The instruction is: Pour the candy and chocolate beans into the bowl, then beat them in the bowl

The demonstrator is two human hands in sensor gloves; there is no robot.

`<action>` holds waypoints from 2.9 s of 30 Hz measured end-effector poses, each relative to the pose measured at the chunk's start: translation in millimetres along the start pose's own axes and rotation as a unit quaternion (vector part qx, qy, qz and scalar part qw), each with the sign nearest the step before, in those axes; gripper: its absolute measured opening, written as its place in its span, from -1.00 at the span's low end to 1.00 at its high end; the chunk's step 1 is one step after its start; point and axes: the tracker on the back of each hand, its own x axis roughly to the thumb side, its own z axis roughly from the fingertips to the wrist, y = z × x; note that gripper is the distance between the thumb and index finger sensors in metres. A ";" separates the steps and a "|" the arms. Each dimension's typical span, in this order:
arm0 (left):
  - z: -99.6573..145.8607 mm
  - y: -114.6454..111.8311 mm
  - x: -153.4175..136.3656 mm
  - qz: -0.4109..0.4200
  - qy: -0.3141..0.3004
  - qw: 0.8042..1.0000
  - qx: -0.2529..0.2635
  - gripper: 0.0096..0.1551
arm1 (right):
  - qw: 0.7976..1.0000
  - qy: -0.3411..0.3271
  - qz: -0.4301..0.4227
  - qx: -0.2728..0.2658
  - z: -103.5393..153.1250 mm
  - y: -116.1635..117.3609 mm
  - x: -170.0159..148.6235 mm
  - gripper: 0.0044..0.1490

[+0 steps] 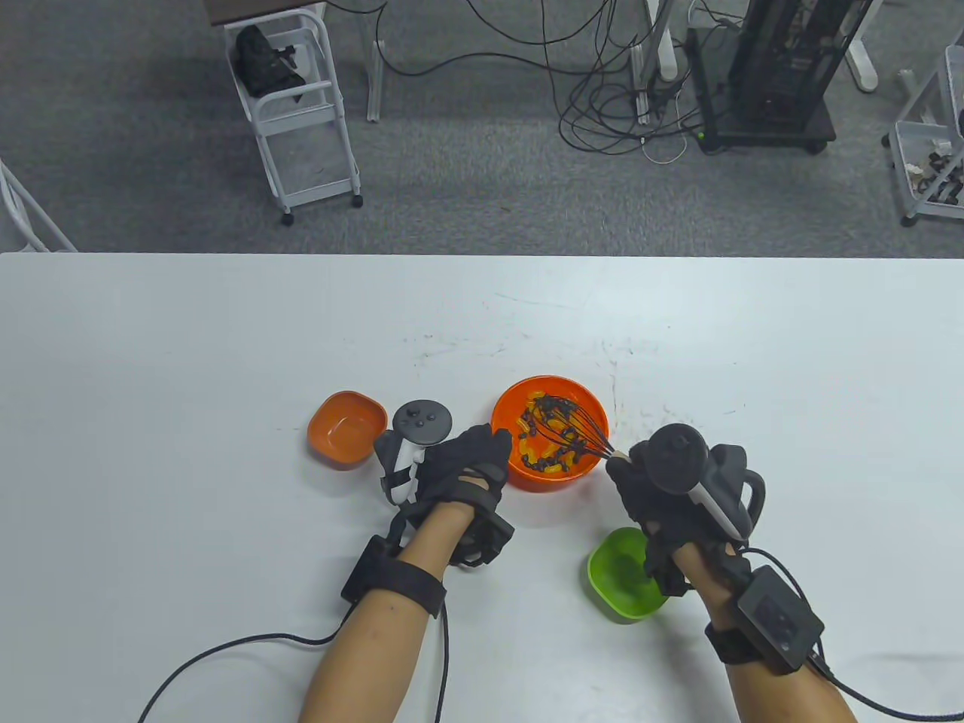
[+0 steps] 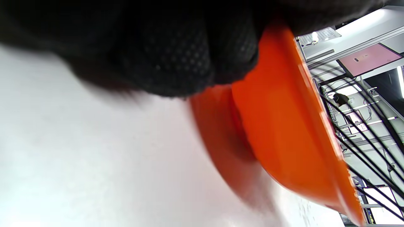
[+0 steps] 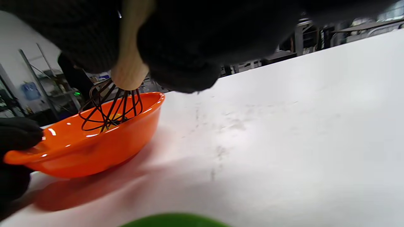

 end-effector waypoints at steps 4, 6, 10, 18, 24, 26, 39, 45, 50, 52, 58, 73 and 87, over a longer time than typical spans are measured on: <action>-0.6 0.0 -0.3 0.000 0.004 1.000 0.000 -0.46 | 1.000 -0.018 0.006 -0.002 4.6 -0.2 7.4 -0.26; -0.4 0.1 -0.4 0.001 0.005 1.000 0.000 -0.46 | 0.999 -0.034 0.009 0.002 8.9 -3.6 13.5 -0.26; -0.4 0.3 -0.7 0.004 0.006 1.000 0.000 -0.46 | 0.997 -0.049 0.029 0.043 13.7 -12.3 19.3 -0.28; -0.9 0.1 -0.5 0.006 0.002 1.000 -0.005 -0.45 | 0.997 -0.009 0.076 -0.004 13.2 -34.1 2.8 -0.28; -1.0 0.1 -0.3 0.003 0.002 1.000 -0.004 -0.46 | 0.998 0.003 0.051 -0.044 4.4 -11.6 -1.3 -0.27; -1.1 0.1 -0.2 0.003 0.002 1.000 -0.004 -0.46 | 0.998 -0.002 0.028 -0.049 2.3 -2.8 -0.8 -0.27; -0.5 -0.3 0.2 0.001 0.002 1.000 -0.002 -0.46 | 0.996 -0.031 0.082 -0.001 14.3 -31.6 8.7 -0.29; -0.8 -0.4 0.3 0.000 0.001 1.000 -0.004 -0.46 | 0.995 0.002 0.092 -0.030 10.1 -26.6 5.7 -0.28; -1.6 -0.2 -0.4 0.003 0.003 1.000 -0.005 -0.46 | 0.999 0.009 0.037 -0.026 1.3 -5.5 2.9 -0.26; -2.4 0.2 -0.8 0.006 0.008 1.000 -0.003 -0.46 | 1.000 0.007 0.015 -0.017 -0.8 1.8 2.7 -0.26; -3.1 0.4 -1.6 0.013 0.012 1.000 -0.004 -0.46 | 1.000 -0.016 0.024 -0.012 5.3 1.2 10.5 -0.26; -4.5 0.6 -2.3 0.019 0.011 1.000 -0.011 -0.46 | 0.998 0.013 0.060 -0.020 4.1 -20.8 -0.2 -0.25; -4.7 0.7 -2.5 0.016 0.015 1.000 -0.005 -0.47 | 0.999 -0.033 0.023 0.025 3.7 -3.4 9.7 -0.26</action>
